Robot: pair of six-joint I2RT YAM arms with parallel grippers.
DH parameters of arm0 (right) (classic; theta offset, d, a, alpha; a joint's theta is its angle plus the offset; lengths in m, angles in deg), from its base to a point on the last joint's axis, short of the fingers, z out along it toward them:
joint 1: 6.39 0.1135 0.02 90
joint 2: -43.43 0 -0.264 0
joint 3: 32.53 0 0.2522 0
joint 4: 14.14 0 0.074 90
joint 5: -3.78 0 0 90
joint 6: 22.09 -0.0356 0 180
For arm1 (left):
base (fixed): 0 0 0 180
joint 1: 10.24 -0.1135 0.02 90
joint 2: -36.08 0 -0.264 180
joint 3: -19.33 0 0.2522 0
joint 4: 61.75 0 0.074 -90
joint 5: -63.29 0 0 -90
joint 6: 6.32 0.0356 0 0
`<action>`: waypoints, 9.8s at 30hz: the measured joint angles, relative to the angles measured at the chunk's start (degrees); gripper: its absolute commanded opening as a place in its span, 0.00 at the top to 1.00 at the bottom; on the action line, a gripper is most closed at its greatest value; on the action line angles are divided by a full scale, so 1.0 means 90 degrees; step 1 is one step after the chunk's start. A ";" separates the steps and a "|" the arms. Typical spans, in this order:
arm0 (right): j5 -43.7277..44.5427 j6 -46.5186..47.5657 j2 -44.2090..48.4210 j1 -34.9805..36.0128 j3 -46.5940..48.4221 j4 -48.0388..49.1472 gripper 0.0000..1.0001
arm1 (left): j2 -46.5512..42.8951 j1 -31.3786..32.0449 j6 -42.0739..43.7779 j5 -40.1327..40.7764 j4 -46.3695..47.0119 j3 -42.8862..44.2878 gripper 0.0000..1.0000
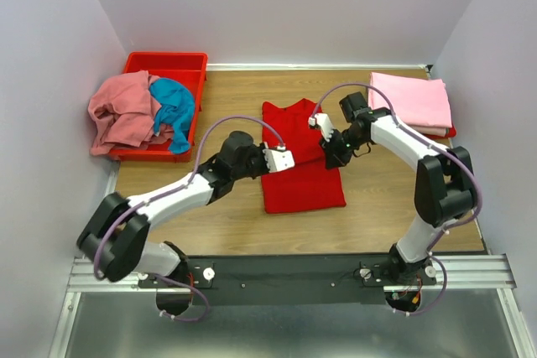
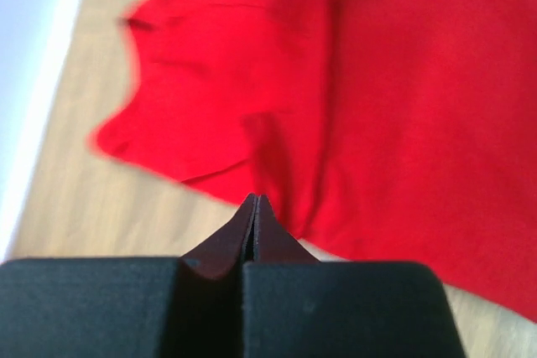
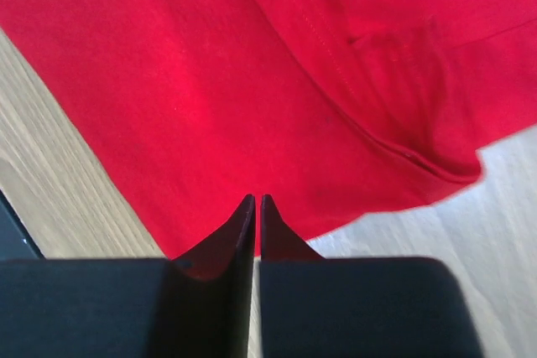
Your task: Fold and stack the t-shirts
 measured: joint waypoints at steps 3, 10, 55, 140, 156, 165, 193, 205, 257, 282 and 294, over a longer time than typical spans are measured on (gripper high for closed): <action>-0.0061 -0.0005 -0.0206 -0.0019 -0.0005 -0.0002 0.91 | 0.0680 0.0000 0.0143 -0.0335 -0.0070 0.0143 1.00; -0.0316 0.0032 -0.0216 -0.0170 -0.0019 0.0007 0.90 | 0.1435 0.0000 0.0301 -0.0714 -0.0221 0.0296 1.00; -0.0469 0.0238 -0.0153 -0.0262 -0.0442 0.0136 0.79 | -0.0233 -0.0112 0.0347 0.1588 0.1207 0.0192 0.05; 0.0328 0.1819 0.2154 0.1277 -0.3864 0.2283 0.23 | 0.0797 0.2603 0.0323 0.2016 0.0522 -0.1447 1.00; 0.0758 0.1326 0.1977 0.1287 -0.3784 0.2837 1.00 | 0.0593 0.2596 0.0345 0.1802 0.0520 -0.1515 1.00; 0.0743 0.1311 0.1979 0.1287 -0.3660 0.2501 1.00 | 0.0342 0.2596 0.0376 0.1591 0.0474 -0.1574 1.00; 0.0163 0.1865 0.2385 0.1234 -0.3349 0.0981 1.00 | -0.0488 0.2596 0.0466 0.0831 0.0090 -0.1710 1.00; 0.0019 0.1987 0.3281 0.1229 -0.3177 0.0170 1.00 | -0.0707 0.2596 0.0253 0.0282 -0.0566 -0.1474 1.00; 0.0702 0.1797 0.0024 -0.0163 0.1447 -0.0384 1.00 | 0.1086 -0.0206 0.1758 -0.0576 -0.0362 0.1268 1.00; 0.1226 0.0554 -0.2081 -0.0401 0.3594 0.0843 1.00 | 0.3381 -0.0833 0.1761 0.0495 0.2256 0.2385 1.00; 0.1566 0.0223 -0.2776 -0.0401 0.3961 0.1042 0.86 | 0.4155 -0.0947 0.1678 0.0624 0.2259 0.2963 1.00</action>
